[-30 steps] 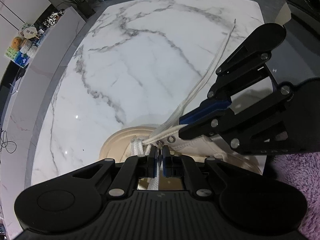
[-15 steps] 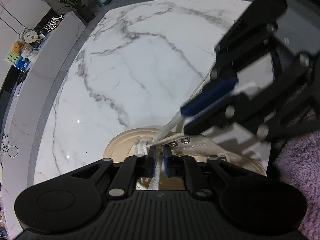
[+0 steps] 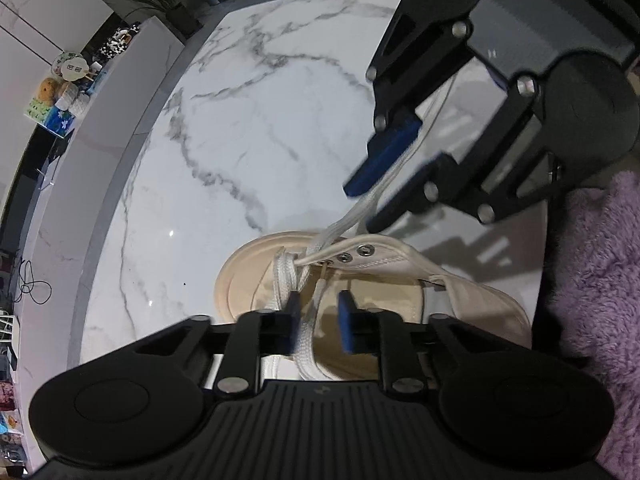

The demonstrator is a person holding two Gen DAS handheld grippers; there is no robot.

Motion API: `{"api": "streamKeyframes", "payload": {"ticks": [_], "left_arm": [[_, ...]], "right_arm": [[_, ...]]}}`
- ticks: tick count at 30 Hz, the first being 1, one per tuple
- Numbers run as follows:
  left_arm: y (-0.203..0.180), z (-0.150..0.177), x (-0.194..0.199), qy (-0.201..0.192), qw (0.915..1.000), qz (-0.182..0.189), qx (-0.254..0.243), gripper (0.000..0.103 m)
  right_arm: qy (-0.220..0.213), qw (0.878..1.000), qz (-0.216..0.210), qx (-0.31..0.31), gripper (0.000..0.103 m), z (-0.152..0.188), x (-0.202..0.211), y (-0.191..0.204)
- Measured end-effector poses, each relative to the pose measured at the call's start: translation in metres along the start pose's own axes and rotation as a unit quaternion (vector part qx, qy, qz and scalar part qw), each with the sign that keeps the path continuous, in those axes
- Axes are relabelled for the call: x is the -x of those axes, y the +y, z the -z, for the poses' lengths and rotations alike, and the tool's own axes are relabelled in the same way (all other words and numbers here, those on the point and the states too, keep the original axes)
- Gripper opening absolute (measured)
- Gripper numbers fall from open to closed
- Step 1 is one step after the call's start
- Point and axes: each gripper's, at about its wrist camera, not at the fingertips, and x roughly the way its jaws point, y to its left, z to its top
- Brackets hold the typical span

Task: Lace up shoes with both hands
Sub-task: 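Grasp the lace tip emerging from the eyelet with the right gripper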

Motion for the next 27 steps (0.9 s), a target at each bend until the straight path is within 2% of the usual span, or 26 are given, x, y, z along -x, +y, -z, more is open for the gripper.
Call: {"api": "streamKeyframes", "payload": {"ticks": [2, 7, 19, 21, 27], "left_arm": [[0.002, -0.001, -0.002, -0.001, 1.0, 0.0, 0.002, 0.007], [0.005, -0.002, -0.005, -0.004, 1.0, 0.001, 0.004, 0.004], [0.004, -0.005, -0.01, -0.016, 0.9998, 0.011, 0.006, 0.004], [0.004, -0.005, -0.01, -0.018, 0.9998, 0.009, 0.009, 0.004], [0.003, -0.001, -0.003, -0.035, 0.9992, -0.001, 0.017, 0.005]], "right_arm": [[0.007, 0.999, -0.008, 0.041, 0.02, 0.002, -0.006, 0.003], [0.015, 0.992, -0.006, 0.122, 0.019, 0.001, -0.017, 0.008], [0.006, 0.977, -0.018, 0.214, 0.011, -0.004, -0.027, 0.013], [0.007, 0.975, -0.019, 0.223, 0.005, -0.004, -0.028, 0.014], [0.009, 0.972, -0.013, 0.233, 0.003, -0.003, -0.021, 0.016]]}}
